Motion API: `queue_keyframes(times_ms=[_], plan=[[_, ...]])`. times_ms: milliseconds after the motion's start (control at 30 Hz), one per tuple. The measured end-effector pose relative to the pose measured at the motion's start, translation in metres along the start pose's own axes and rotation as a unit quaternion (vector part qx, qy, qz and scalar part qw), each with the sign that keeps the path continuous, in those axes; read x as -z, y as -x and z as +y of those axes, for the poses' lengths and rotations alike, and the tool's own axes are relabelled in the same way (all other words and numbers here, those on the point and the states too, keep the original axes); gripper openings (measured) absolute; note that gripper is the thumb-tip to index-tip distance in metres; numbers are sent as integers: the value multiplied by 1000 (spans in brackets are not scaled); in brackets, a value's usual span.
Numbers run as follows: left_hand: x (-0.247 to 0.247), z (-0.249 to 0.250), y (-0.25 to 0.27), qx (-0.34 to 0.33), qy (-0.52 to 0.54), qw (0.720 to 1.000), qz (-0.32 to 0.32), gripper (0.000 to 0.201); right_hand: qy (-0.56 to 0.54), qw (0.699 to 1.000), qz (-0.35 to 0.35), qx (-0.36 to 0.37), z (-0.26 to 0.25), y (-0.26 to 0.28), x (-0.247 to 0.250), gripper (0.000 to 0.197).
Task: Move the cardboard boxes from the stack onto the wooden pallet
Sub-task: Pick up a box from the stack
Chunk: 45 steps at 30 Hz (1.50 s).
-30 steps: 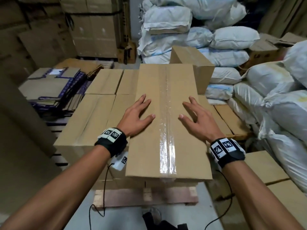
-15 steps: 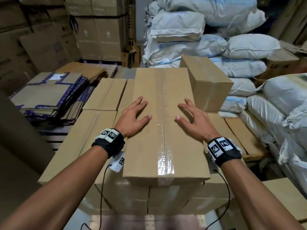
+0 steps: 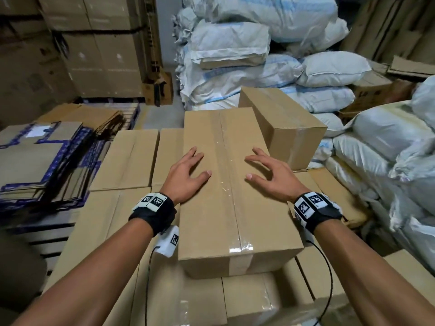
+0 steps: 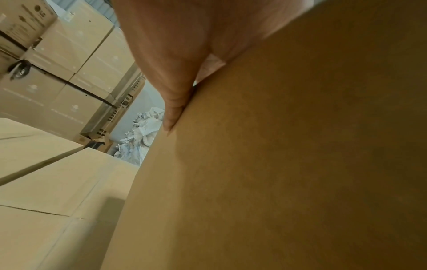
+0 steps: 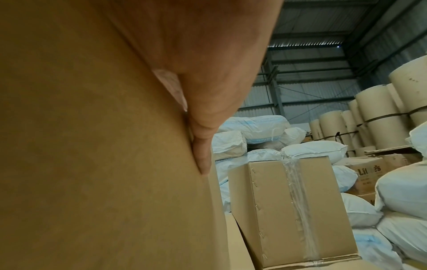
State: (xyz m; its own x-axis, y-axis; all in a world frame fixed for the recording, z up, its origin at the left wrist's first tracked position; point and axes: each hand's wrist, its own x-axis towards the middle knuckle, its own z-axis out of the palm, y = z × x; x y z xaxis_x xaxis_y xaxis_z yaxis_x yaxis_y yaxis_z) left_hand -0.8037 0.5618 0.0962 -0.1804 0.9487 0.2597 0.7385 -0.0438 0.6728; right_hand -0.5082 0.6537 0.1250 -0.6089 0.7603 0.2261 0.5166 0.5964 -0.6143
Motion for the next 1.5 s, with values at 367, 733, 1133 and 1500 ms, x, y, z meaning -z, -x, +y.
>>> queue_keyframes(times_ms=[367,733,1133,1500], plan=[[-22,7,-50,13,-2,1000,-4,68,6,1000,-25,-3,44,-42,18,55],[-69,7,-150,68,-20,997,14,65,4,999,-26,22,125,-134,46,53],[-81,20,-159,96,-121,987,-35,55,85,990,-113,-20,149,-115,49,71],[-85,62,-46,67,-155,980,-104,83,118,972,-202,10,122,-21,57,122]])
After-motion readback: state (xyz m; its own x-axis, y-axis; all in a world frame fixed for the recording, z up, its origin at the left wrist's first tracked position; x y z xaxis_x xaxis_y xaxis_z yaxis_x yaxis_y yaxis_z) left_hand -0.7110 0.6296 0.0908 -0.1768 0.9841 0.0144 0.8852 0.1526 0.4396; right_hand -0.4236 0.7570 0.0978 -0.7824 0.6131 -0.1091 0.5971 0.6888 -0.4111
